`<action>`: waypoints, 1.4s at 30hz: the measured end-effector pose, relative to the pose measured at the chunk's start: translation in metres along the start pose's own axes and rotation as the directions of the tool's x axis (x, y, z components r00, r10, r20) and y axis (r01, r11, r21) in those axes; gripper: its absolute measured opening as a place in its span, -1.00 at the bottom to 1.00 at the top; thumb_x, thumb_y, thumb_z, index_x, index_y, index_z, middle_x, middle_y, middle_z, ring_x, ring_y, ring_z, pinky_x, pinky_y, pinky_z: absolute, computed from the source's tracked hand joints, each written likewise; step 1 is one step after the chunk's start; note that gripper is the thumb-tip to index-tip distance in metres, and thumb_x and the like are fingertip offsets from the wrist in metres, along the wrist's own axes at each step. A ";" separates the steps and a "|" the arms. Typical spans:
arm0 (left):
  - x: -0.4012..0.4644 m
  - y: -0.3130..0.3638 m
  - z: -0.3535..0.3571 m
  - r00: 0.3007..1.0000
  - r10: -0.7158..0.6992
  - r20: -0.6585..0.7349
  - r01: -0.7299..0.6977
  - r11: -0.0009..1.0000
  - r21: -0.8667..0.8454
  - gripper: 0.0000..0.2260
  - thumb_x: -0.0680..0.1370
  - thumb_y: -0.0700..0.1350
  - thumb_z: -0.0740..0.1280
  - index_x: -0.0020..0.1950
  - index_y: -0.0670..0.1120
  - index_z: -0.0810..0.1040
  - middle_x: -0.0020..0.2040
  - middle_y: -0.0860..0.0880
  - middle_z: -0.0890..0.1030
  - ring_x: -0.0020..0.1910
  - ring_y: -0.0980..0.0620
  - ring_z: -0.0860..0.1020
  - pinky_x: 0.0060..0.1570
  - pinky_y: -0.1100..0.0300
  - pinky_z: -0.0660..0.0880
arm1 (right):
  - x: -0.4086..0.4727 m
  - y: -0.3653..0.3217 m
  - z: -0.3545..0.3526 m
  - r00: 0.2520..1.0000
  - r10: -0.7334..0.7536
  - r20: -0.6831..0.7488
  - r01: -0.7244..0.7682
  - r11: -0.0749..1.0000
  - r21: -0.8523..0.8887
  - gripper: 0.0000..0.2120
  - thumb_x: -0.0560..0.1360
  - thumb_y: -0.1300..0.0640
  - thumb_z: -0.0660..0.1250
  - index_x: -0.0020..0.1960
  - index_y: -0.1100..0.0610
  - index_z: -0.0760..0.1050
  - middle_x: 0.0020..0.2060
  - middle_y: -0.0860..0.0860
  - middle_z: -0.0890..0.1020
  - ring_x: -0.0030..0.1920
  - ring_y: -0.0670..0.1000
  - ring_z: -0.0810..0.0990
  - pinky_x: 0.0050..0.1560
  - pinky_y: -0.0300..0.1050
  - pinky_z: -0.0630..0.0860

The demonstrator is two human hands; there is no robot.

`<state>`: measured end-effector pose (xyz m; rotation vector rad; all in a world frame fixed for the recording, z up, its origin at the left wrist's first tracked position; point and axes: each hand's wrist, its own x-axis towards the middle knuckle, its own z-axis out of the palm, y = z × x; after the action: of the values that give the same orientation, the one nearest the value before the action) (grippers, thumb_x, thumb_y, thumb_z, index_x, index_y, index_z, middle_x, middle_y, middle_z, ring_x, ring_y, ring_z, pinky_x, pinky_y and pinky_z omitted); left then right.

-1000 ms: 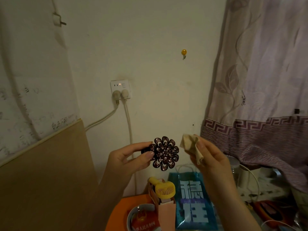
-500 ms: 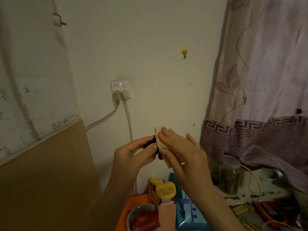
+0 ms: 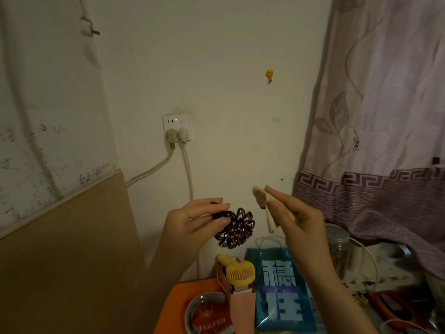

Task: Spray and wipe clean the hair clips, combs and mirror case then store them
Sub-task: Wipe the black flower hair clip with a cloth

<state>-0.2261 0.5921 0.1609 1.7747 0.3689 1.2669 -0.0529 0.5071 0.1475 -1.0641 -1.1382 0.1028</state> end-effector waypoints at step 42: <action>-0.008 -0.028 0.008 0.993 0.101 -0.059 -0.089 0.978 0.188 -0.63 0.35 -0.36 0.49 -0.20 0.17 0.69 -0.20 0.10 0.71 -0.18 0.11 0.69 -0.12 0.34 0.57 | -0.023 0.044 0.015 0.941 0.320 0.107 -0.336 0.855 0.394 -0.67 0.31 0.20 0.37 0.06 0.22 0.62 -0.09 0.02 0.72 -0.13 -0.09 0.69 -0.21 -0.33 0.56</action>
<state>-0.2159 0.5989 0.1333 1.9279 0.4583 1.4019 -0.0567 0.5275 0.0997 -0.8700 -0.9033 0.6113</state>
